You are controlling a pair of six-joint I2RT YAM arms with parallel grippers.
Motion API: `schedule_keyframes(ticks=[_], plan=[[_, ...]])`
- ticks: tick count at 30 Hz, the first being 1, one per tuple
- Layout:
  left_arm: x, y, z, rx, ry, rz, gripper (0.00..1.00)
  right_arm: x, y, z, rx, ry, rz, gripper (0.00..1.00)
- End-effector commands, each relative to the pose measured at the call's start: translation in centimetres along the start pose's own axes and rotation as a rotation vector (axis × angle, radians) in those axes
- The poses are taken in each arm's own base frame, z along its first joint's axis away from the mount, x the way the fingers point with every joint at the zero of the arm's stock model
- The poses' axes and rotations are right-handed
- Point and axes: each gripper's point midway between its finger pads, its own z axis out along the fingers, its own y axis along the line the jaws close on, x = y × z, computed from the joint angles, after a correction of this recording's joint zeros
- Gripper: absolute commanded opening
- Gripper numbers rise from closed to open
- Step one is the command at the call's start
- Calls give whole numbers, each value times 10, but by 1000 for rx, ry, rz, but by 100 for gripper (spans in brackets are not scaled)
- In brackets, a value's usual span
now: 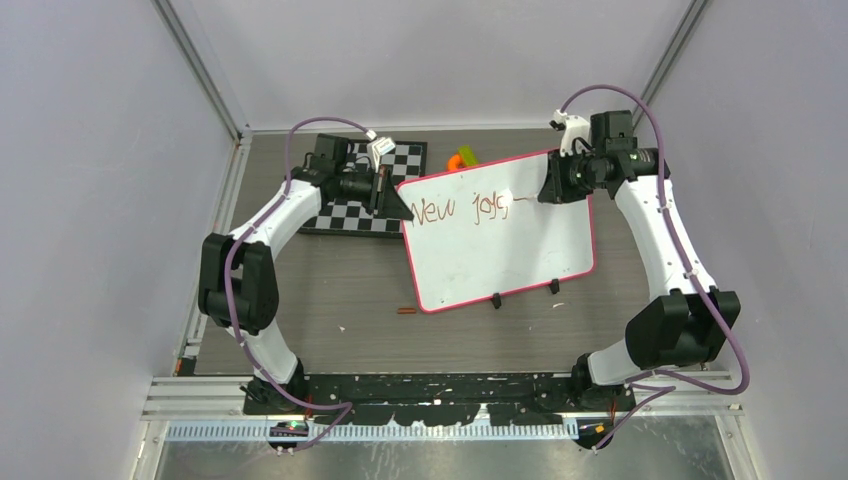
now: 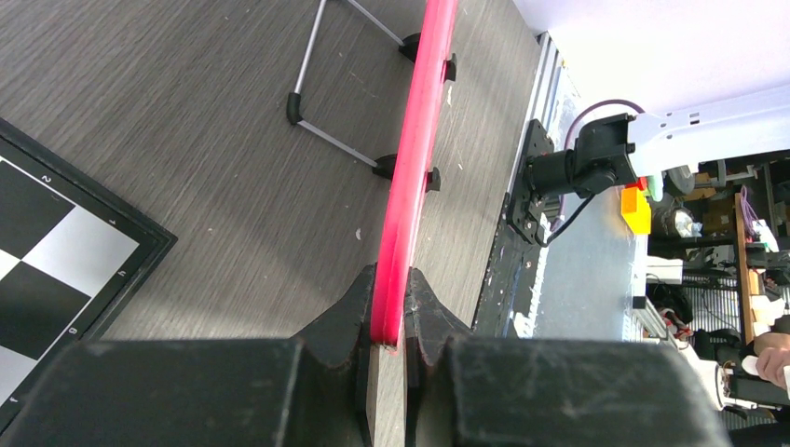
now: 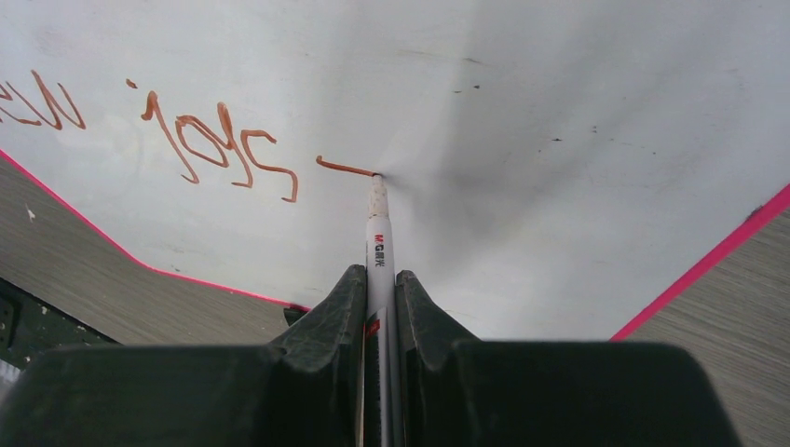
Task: Write a sentence on the whiteboard
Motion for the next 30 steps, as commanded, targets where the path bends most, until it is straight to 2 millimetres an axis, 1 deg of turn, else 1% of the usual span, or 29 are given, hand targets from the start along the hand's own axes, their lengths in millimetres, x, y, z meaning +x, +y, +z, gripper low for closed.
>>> schedule_keyframes(ticks=[1, 5, 7, 10, 15, 18, 22, 25, 30], plan=[[-3, 13, 4, -65, 1, 54, 0, -24, -12, -14, 79, -85, -34, 0], [-4, 12, 4, -64, -1, 56, 0, -27, -1, -21, 27, -98, -44, 0], [-3, 12, 4, -63, 1, 53, 0, -31, 8, -26, -10, -119, -53, 0], [-4, 12, 5, -62, 2, 57, 0, -37, 15, -30, -33, -141, -60, 0], [-5, 11, 5, -66, 4, 64, 0, -44, 13, -23, -30, -142, -55, 0], [-5, 11, 5, -65, 7, 65, 0, -45, 10, -16, -27, -133, -53, 0], [-3, 12, 6, -67, 10, 63, 0, -40, 9, -9, -30, -110, -51, 0], [-4, 12, 6, -66, 10, 63, 0, -31, 9, -5, -32, -87, -49, 0], [-3, 14, 6, -68, 12, 62, 0, -17, 9, -4, -32, -66, -51, 0]])
